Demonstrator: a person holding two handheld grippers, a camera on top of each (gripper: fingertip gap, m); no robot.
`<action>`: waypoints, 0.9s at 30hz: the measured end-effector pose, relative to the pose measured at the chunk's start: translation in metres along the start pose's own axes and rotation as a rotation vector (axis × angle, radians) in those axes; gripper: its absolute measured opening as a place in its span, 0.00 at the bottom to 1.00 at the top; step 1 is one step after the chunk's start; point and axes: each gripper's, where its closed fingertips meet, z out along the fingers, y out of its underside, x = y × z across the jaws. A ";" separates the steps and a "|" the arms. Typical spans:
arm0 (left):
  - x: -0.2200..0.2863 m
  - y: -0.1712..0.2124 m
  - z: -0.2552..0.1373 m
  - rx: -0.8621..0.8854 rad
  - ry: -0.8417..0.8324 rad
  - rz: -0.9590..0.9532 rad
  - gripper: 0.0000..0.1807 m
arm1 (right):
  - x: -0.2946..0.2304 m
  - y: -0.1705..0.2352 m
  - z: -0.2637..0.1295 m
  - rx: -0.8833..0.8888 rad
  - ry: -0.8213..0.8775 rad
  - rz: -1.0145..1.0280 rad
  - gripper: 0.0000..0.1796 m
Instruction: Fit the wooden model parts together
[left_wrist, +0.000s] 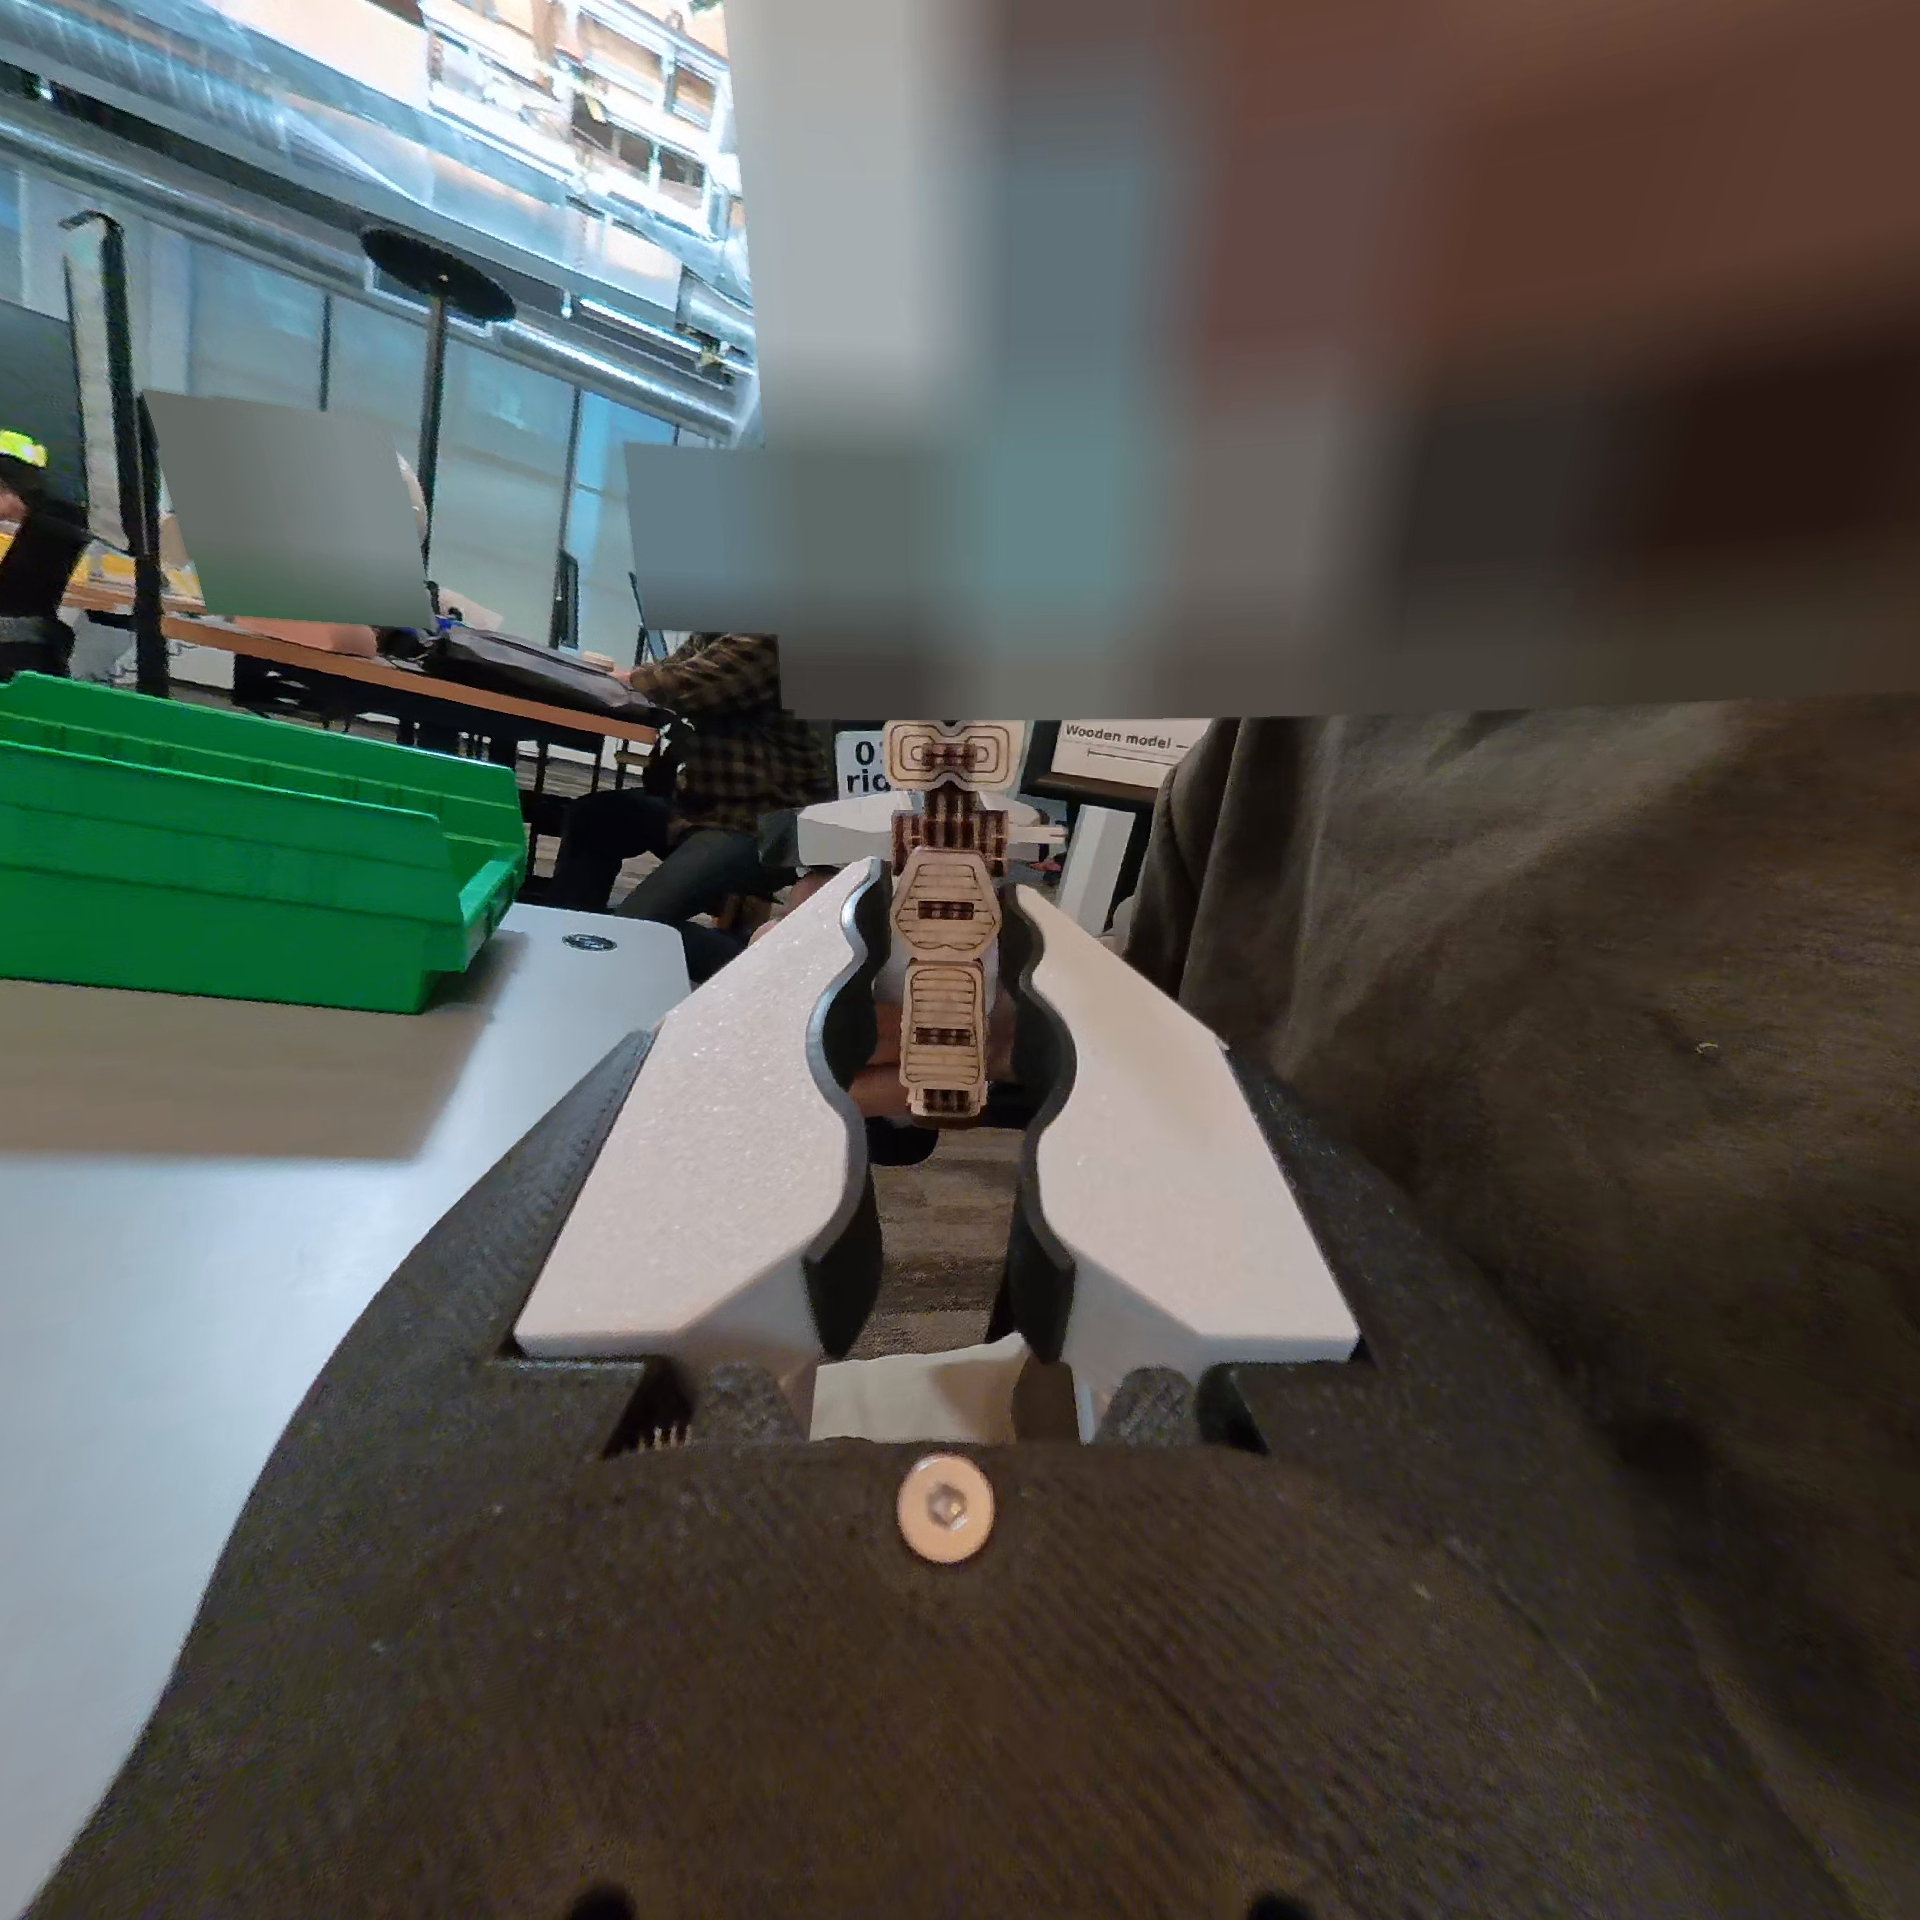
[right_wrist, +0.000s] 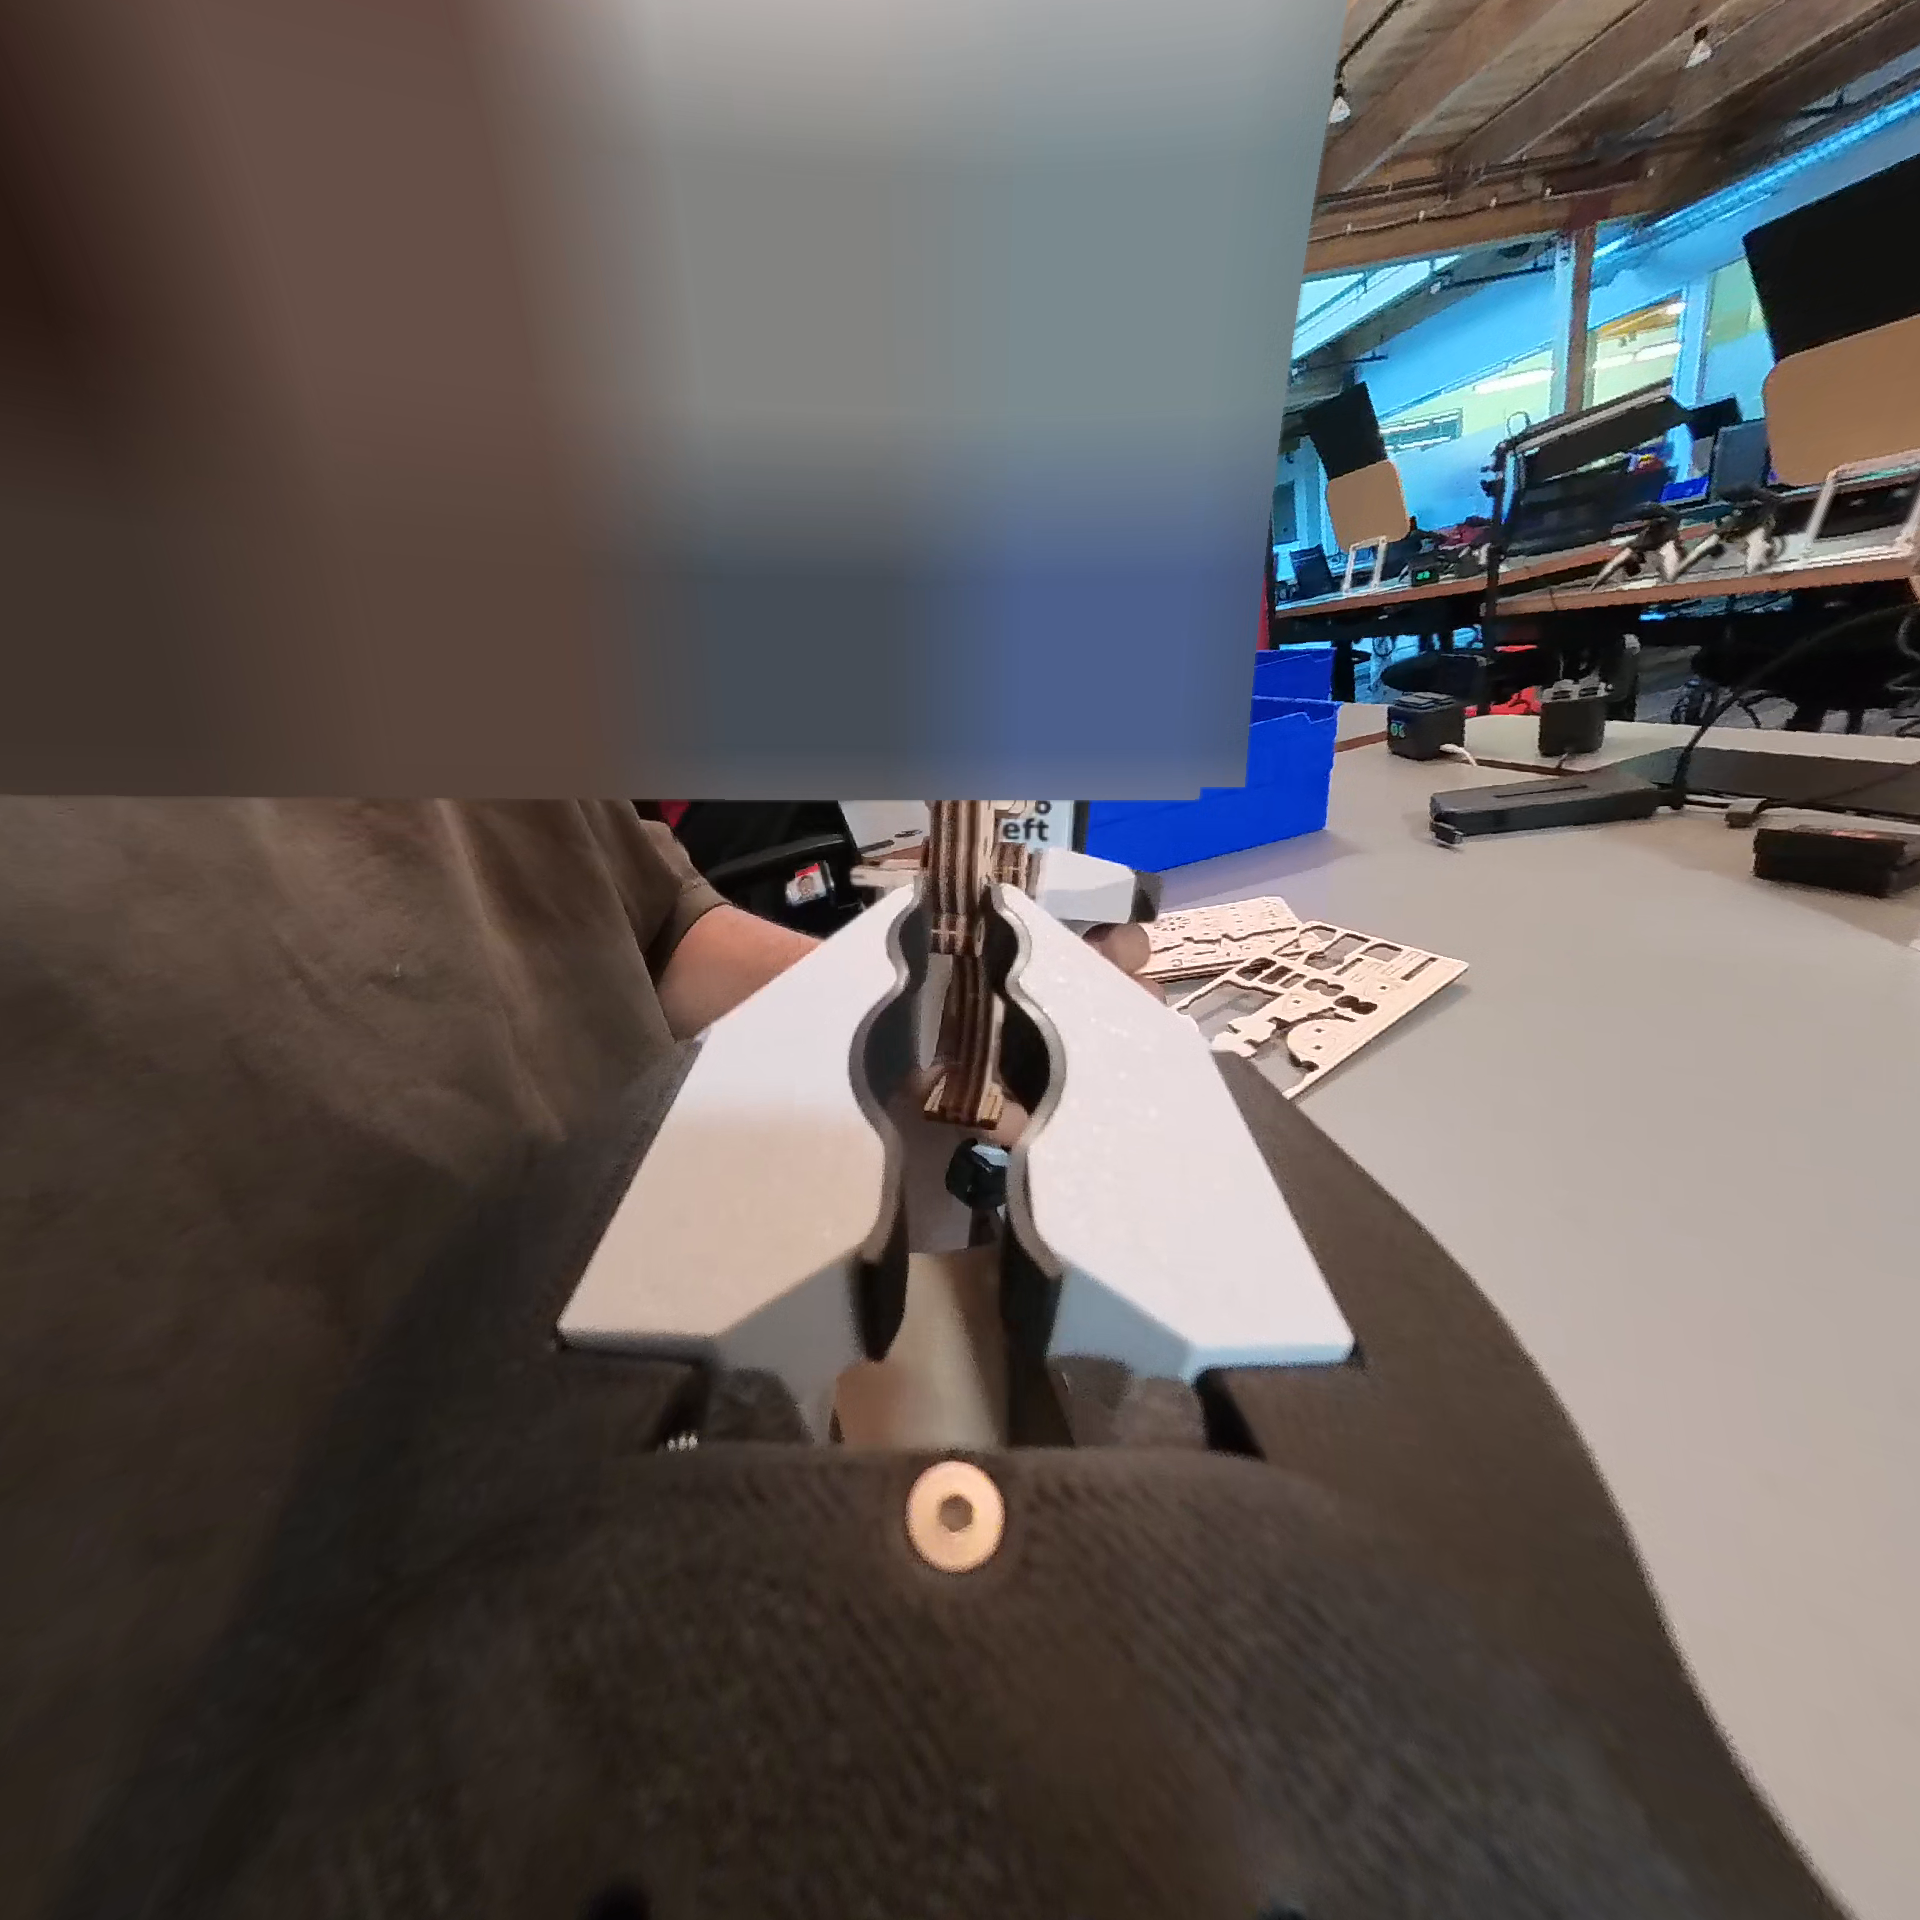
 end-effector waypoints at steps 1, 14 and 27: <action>-0.001 0.000 0.000 0.000 -0.003 -0.002 0.10 | 0.001 0.000 0.000 0.003 0.005 0.004 0.04; -0.010 -0.002 -0.003 0.006 -0.073 0.038 0.10 | 0.007 0.004 0.003 0.000 0.031 0.064 0.33; -0.015 0.001 -0.003 -0.018 -0.120 0.073 0.10 | 0.008 0.004 0.003 0.004 0.043 0.057 0.19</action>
